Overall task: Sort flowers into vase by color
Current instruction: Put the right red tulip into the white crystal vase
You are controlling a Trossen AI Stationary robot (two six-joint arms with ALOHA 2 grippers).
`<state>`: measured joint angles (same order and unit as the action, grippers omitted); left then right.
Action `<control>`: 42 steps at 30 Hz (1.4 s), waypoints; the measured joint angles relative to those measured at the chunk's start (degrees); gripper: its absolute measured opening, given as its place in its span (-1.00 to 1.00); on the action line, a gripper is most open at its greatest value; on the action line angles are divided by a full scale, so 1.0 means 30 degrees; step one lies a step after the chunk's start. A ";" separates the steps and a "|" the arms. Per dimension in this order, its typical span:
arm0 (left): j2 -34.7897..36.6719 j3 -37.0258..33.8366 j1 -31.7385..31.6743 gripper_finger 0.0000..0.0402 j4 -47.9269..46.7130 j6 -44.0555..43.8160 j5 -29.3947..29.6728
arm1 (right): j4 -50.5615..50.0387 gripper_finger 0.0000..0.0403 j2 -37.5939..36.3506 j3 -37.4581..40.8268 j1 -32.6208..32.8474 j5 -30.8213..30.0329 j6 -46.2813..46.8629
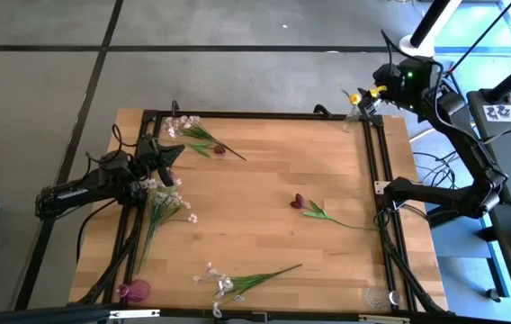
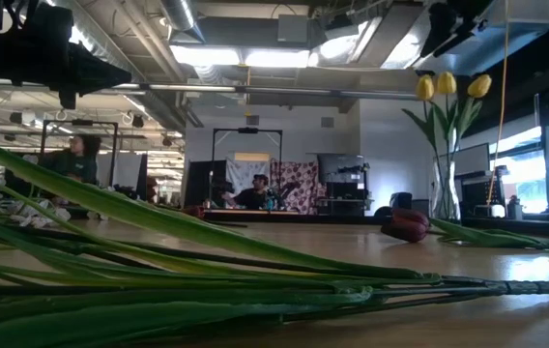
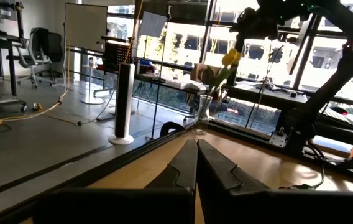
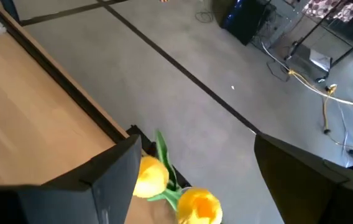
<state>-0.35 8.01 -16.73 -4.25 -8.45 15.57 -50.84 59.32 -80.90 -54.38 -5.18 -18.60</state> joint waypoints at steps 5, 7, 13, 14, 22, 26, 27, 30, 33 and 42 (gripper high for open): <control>0.0000 0.0000 -0.0002 -1.00 0.0000 0.0000 0.0000 | 0.0508 0.55 -0.0383 0.0000 -0.0003 0.0175 -0.1053; -0.0001 0.0000 -0.0002 -1.00 0.0000 0.0000 -0.0002 | 0.0792 0.55 -0.0577 0.0000 -0.0003 0.0460 -0.1288; -0.0004 -0.0003 -0.0004 -1.00 0.0000 0.0000 -0.0001 | 0.1774 0.55 -0.1419 0.0000 0.0004 0.3741 -0.3241; 0.0002 0.0000 -0.0007 -1.00 0.0000 0.0000 -0.0007 | 0.1779 0.55 -0.1487 0.0000 0.0011 0.4959 -0.3837; -0.0004 -0.0003 -0.0002 -1.00 0.0432 -0.0012 0.0515 | -0.1868 0.55 -0.1394 0.0007 0.4958 0.9205 -0.4841; 0.0003 0.0000 -0.0005 -1.00 0.0885 -0.1538 0.0549 | -0.4515 0.55 -0.0834 0.0010 0.9842 0.5862 -0.2986; 0.0003 0.0000 -0.0002 -1.00 0.1030 -0.2425 0.0566 | -0.4730 0.55 -0.0599 0.0089 1.1089 0.5068 -0.2146; -0.0002 0.0000 -0.0004 -1.00 0.1971 -0.4500 0.0549 | -0.4942 0.55 0.0262 0.0811 1.4582 0.3156 0.0326; 0.0003 0.0000 -0.0007 -1.00 0.2813 -0.5625 0.0525 | -0.4957 0.55 0.1242 0.1706 1.7302 0.1810 0.2975; -0.0004 0.0000 0.0000 -1.00 0.3169 -0.5486 -0.0553 | -0.2342 0.54 0.5792 0.5654 2.1459 0.0601 0.9041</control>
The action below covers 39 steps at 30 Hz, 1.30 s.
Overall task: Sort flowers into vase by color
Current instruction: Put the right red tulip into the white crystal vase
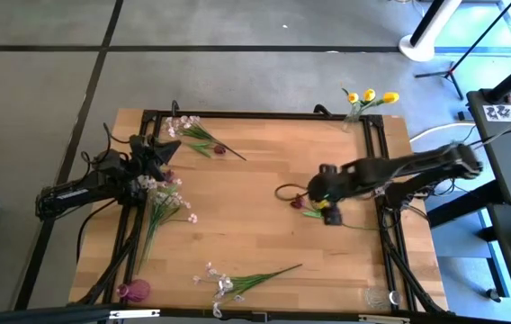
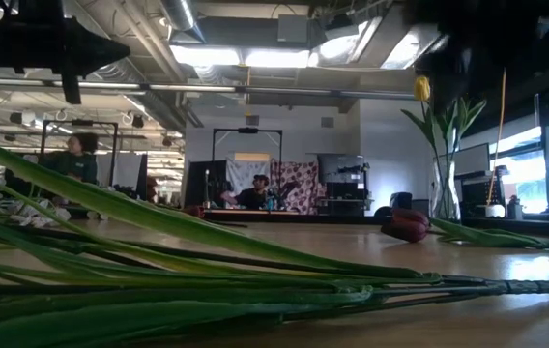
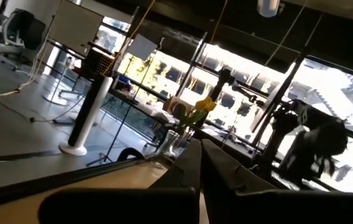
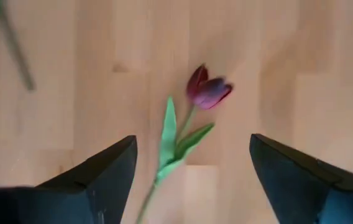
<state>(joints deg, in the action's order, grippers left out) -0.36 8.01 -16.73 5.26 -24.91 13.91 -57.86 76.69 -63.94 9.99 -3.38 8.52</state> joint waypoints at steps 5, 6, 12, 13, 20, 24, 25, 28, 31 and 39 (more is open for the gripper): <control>0.0007 0.0000 0.0000 -1.00 -0.0019 -0.0007 0.0190 | 0.3283 0.35 0.3069 0.1890 0.0308 -0.0030 0.2464; 0.0000 0.0000 0.0000 -1.00 -0.0018 -0.0007 0.0190 | 0.3807 0.28 0.3729 0.2138 0.0308 -0.0013 0.2840; 0.0000 0.0000 0.0000 -1.00 -0.0022 -0.0007 0.0190 | 0.5604 -0.14 0.7060 0.2561 0.0249 -0.0175 0.3767; 0.0004 0.0000 0.0000 -1.00 -0.0022 -0.0007 0.0190 | 0.5703 -0.21 0.7485 0.2559 0.0249 -0.0202 0.3998; 0.0000 0.0000 0.0000 -1.00 -0.0030 -0.0007 0.0190 | 0.5432 -0.64 0.8055 0.2340 0.0221 -0.0192 0.5853; 0.0001 0.0000 -0.0001 -1.00 -0.0051 -0.0006 0.0190 | 0.4554 -0.77 0.7744 0.2007 0.0147 0.0812 0.6065; 0.0002 0.0000 0.0000 -1.00 -0.0040 -0.0002 0.0190 | 0.4422 -0.77 0.7612 0.1859 0.0147 0.1085 0.6045; 0.0006 0.0000 0.0000 -1.00 -0.0035 0.0000 0.0190 | 0.4265 -0.66 0.7314 0.1522 0.0140 0.1831 0.6021; 0.0000 0.0000 0.0000 -1.00 -0.0037 0.0000 0.0190 | 0.3797 -0.41 0.7289 0.1577 0.0118 0.1697 0.5953; 0.0007 0.0000 0.0000 -1.00 -0.0036 0.0000 0.0190 | 0.4947 -0.02 0.7422 0.2777 -0.1044 0.1363 0.4557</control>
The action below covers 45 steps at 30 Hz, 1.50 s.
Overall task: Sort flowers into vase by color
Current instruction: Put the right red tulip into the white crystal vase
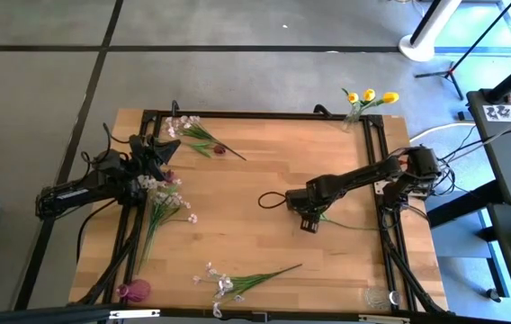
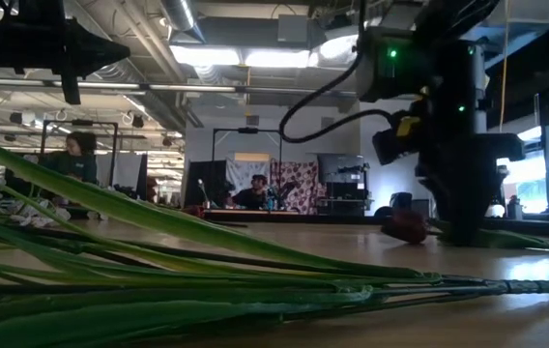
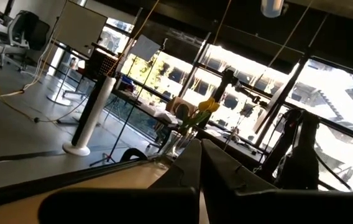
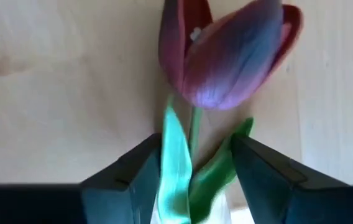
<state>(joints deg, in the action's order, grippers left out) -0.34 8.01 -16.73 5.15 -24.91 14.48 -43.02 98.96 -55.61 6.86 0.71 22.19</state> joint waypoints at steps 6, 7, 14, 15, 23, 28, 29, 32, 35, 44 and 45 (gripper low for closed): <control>0.0001 0.0000 -0.0005 -1.00 0.0012 0.0000 0.0000 | 0.0697 -0.35 -0.0121 0.0562 -0.0617 -0.0452 -0.0636; -0.0007 0.0000 0.0000 -1.00 -0.0007 0.0000 0.0000 | 0.0730 -0.44 -0.0117 0.0566 -0.0678 -0.0533 -0.1002; -0.0002 0.0000 0.0000 -1.00 0.0000 0.0000 0.0000 | 0.0849 -0.94 -0.0089 0.0399 -0.0677 -0.0945 -0.1987; -0.0007 0.0000 0.0000 -1.00 0.0008 0.0000 0.0000 | 0.0647 -0.92 -0.0097 0.0177 -0.0674 -0.0936 -0.1987; -0.0001 0.0000 -0.0003 -1.00 0.0015 0.0000 0.0000 | 0.0517 -0.95 -0.3453 -0.3663 -0.0671 0.1784 -0.2069; -0.0007 0.0000 -0.0002 -1.00 0.0005 0.0000 0.0000 | 0.2875 -0.96 -0.8031 -0.5044 0.0756 0.2316 -0.0814; -0.0007 0.0000 0.0000 -1.00 0.0007 0.0000 0.0000 | 0.3712 -0.97 -0.9032 -0.5016 0.1433 0.2305 -0.0541; 0.0001 0.0000 -0.0003 -1.00 0.0003 0.0000 0.0000 | 0.6185 -0.96 -1.1658 -0.4747 0.4284 0.1622 -0.0391; 0.0001 0.0000 -0.0006 -1.00 0.0000 0.0000 0.0000 | 0.6853 -0.96 -1.3586 -0.4694 0.7845 0.0173 -0.0348; -0.0007 0.0000 0.0000 -1.00 0.0007 0.0000 0.0000 | 0.6877 -0.98 -1.5229 -0.4643 1.6322 -0.1952 -0.0822; -0.0007 0.0000 -0.0004 -1.00 0.0007 0.0000 0.0000 | 0.6878 -0.98 -1.5234 -0.4647 1.7055 -0.2215 -0.0812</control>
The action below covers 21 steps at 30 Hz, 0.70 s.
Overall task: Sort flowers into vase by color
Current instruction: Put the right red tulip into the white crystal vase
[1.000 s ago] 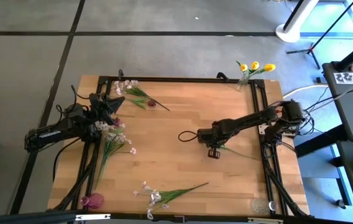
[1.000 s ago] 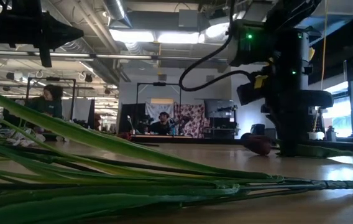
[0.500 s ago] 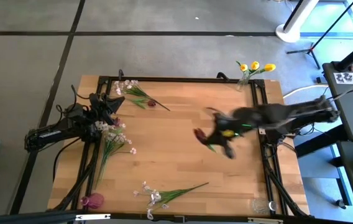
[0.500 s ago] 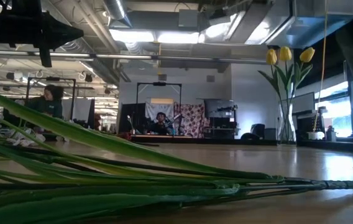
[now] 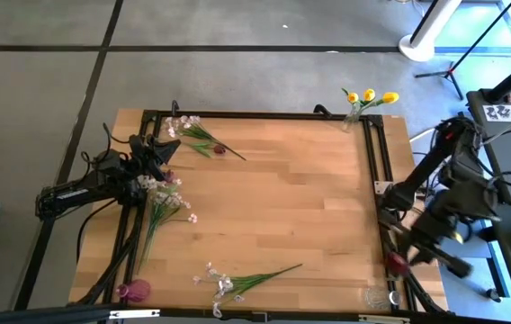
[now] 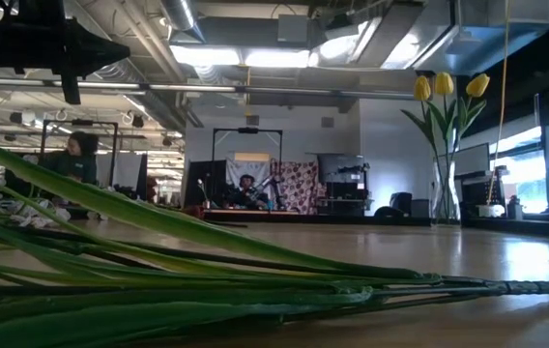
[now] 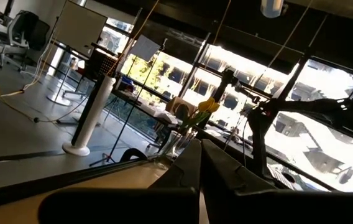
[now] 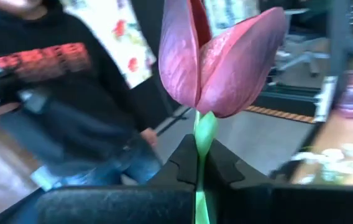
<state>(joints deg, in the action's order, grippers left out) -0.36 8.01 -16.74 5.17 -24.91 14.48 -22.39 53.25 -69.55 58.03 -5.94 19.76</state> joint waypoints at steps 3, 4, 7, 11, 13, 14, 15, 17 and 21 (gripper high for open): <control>0.0000 0.0000 -0.0001 -1.00 0.0000 0.0000 0.0000 | 0.0020 -0.98 0.0096 0.0004 0.2079 -0.0502 -0.0011; 0.0004 0.0000 -0.0002 -1.00 0.0000 0.0000 0.0000 | -0.0021 -0.97 0.0179 0.0004 0.2642 -0.0851 -0.0031; 0.0002 0.0000 0.0000 -1.00 0.0000 0.0000 0.0000 | 0.0158 -0.98 0.0459 0.0004 0.3936 -0.1927 0.0082; 0.0000 0.0000 0.0004 -1.00 0.0000 0.0000 0.0000 | 0.0508 -0.98 0.0789 0.0004 0.4991 -0.3231 0.0194; 0.0000 0.0000 -0.0004 -1.00 0.0000 0.0000 0.0000 | 0.0495 -0.98 0.1044 0.0004 0.5280 -0.3655 0.0199; 0.0000 0.0000 0.0003 -1.00 0.0000 0.0000 0.0000 | 0.0553 -0.98 0.1204 0.0004 0.5338 -0.3676 0.0259; 0.0000 0.0000 0.0004 -1.00 0.0000 0.0000 0.0000 | 0.0590 -0.98 0.1382 0.0004 0.5345 -0.3653 0.0389; 0.0000 0.0000 0.0004 -1.00 0.0000 0.0000 0.0000 | 0.0682 -0.98 0.1730 0.0004 0.5331 -0.3437 0.0735; 0.0000 0.0000 0.0004 -1.00 0.0000 0.0000 0.0000 | 0.0685 -0.98 0.2180 0.0004 0.5618 -0.3536 0.1302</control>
<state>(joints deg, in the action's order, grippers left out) -0.36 8.01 -16.73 5.17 -24.91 14.48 -20.34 59.79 -69.54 74.88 -16.54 23.66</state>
